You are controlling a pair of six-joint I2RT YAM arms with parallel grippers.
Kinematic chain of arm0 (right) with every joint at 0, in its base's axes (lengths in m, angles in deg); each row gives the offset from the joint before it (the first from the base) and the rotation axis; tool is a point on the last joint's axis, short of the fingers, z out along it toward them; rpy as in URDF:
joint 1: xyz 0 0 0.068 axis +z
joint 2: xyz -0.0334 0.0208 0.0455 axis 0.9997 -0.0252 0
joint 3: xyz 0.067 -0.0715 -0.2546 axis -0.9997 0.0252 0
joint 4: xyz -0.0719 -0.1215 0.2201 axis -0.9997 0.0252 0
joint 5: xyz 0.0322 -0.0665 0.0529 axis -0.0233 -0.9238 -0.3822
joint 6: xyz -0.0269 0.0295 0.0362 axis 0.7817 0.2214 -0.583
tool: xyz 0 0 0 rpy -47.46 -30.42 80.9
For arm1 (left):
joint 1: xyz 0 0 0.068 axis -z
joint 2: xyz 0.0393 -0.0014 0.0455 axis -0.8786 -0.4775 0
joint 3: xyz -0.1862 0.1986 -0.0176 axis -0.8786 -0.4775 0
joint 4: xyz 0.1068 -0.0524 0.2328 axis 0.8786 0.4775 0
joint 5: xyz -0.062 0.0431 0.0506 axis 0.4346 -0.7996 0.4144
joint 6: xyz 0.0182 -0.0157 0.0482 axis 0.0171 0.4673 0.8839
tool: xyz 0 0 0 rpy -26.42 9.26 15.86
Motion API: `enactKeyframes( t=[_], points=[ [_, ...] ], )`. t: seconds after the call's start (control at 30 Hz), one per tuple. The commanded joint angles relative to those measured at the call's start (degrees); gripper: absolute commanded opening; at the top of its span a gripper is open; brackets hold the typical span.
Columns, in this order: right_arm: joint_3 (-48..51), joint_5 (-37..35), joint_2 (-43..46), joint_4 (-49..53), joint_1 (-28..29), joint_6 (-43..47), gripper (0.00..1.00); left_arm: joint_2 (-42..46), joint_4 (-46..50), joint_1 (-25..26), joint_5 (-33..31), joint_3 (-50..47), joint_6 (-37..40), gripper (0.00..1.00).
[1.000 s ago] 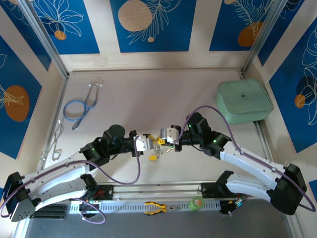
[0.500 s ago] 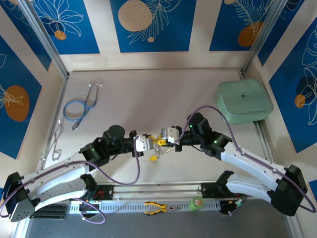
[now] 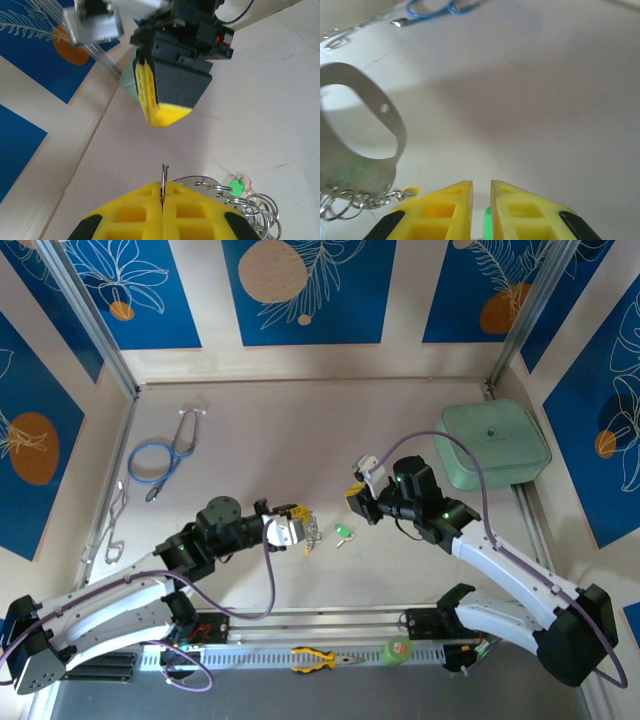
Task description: Put the keys on the keyring
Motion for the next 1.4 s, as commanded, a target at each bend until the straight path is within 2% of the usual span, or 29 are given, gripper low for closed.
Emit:
enactKeyframes(
  t=[0.0,0.13,0.27,0.4,0.63,0.8,0.9,0.97,1.0,1.2,1.37],
  points=[
    [-2.2,-3.8,-2.1,5.0,-0.1,-8.4,0.19,1.1,-2.8,0.1,-0.7,-0.3,1.5,0.00],
    [-3.6,-9.3,-5.1,7.7,-0.1,-16.5,0.21,1.2,-2.9,0.1,-1.2,-0.5,1.2,0.00],
    [-9.3,-10.1,-12.1,16.9,-0.6,-22.9,0.21,0.4,-2.6,0.2,-3.4,-0.5,-0.4,0.00],
    [-15.3,-8.8,-20.7,26.3,0.6,-23.1,0.22,-0.7,-2.5,0.1,-8.3,-0.6,-3.7,0.00],
    [-17.9,-8.6,-30.5,33.6,3.6,-25.0,0.34,-2.6,-1.5,0.1,-16.4,-0.9,-8.1,0.00],
    [-17.2,-4.9,-31.7,31.3,4.7,-24.1,0.40,-1.9,-2.9,0.1,-16.0,-2.0,-8.8,0.00],
    [-18.5,-5.0,-32.8,32.3,2.3,-24.0,0.40,-1.7,-3.6,0.1,-15.7,-2.5,-8.6,0.00],
    [-19.8,-5.5,-33.8,33.3,1.6,-26.9,0.40,-1.6,-3.2,0.1,-15.6,-2.2,-8.5,0.00],
    [-20.3,-7.9,-34.0,33.8,2.2,-29.3,0.40,-1.6,-3.2,0.1,-15.6,-2.3,-8.5,0.00],
    [-19.5,-17.7,-34.1,32.5,9.4,-45.4,0.40,-1.7,-4.5,0.1,-15.3,-3.2,-7.8,0.00],
    [-21.0,-21.0,-37.1,36.2,11.5,-53.3,0.36,-1.4,-3.6,0.1,-15.1,-2.9,-6.1,0.00]
  ],
)
